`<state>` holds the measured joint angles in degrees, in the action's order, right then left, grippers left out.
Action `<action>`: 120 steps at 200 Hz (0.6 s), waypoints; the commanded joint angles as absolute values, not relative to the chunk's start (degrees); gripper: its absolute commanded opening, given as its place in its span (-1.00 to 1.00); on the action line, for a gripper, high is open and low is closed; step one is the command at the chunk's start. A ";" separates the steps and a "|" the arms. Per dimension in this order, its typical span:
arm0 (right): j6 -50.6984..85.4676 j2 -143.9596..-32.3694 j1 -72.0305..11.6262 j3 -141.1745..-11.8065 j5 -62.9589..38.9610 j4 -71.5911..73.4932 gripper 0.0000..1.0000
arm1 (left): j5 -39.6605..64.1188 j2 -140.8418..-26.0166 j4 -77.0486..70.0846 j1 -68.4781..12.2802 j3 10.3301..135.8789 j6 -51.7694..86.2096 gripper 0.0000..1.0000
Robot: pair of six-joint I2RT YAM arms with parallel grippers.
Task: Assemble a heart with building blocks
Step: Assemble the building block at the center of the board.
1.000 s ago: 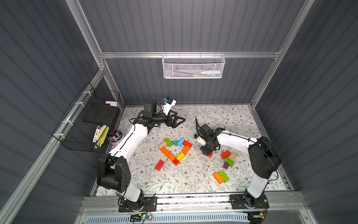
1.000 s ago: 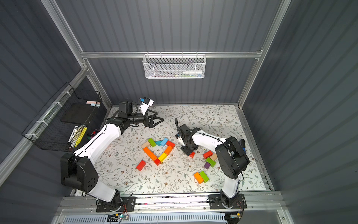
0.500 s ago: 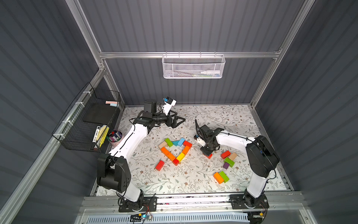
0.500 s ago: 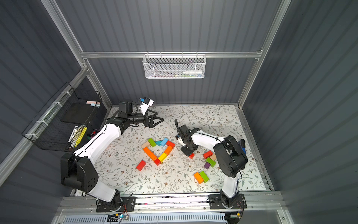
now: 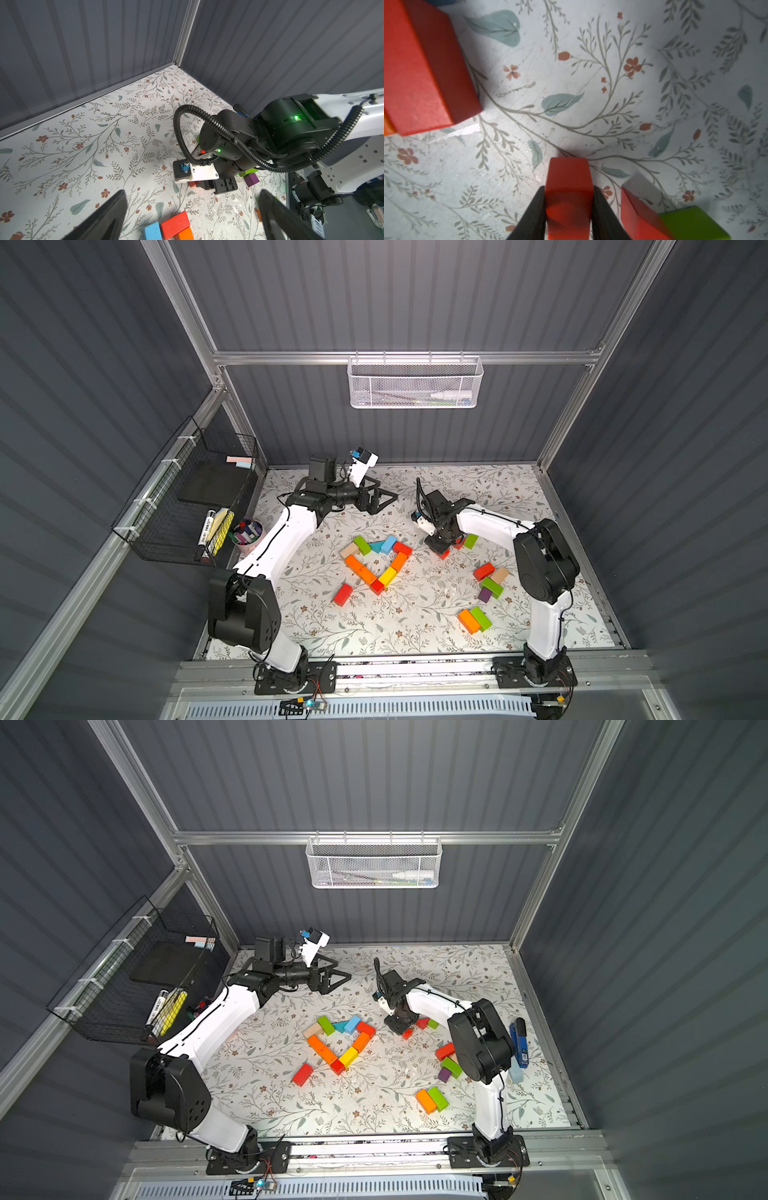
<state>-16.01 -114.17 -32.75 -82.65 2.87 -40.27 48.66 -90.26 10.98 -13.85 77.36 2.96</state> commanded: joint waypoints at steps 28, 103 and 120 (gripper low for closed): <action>-21.08 -117.37 -32.05 -86.93 2.82 -42.74 -0.30 | 49.39 -89.12 11.60 -14.24 78.26 2.21 0.99; -23.07 -118.12 -30.09 -88.68 2.69 -44.55 -0.23 | 49.48 -89.35 11.60 -14.24 78.33 2.22 0.98; -23.08 -118.55 -29.98 -89.00 2.77 -44.74 -0.22 | 49.43 -89.26 11.60 -14.24 78.25 2.22 0.99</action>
<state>-21.12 -117.30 -30.11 -87.48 2.90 -42.57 48.66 -90.26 10.98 -13.85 77.36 2.96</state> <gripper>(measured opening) 0.386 0.993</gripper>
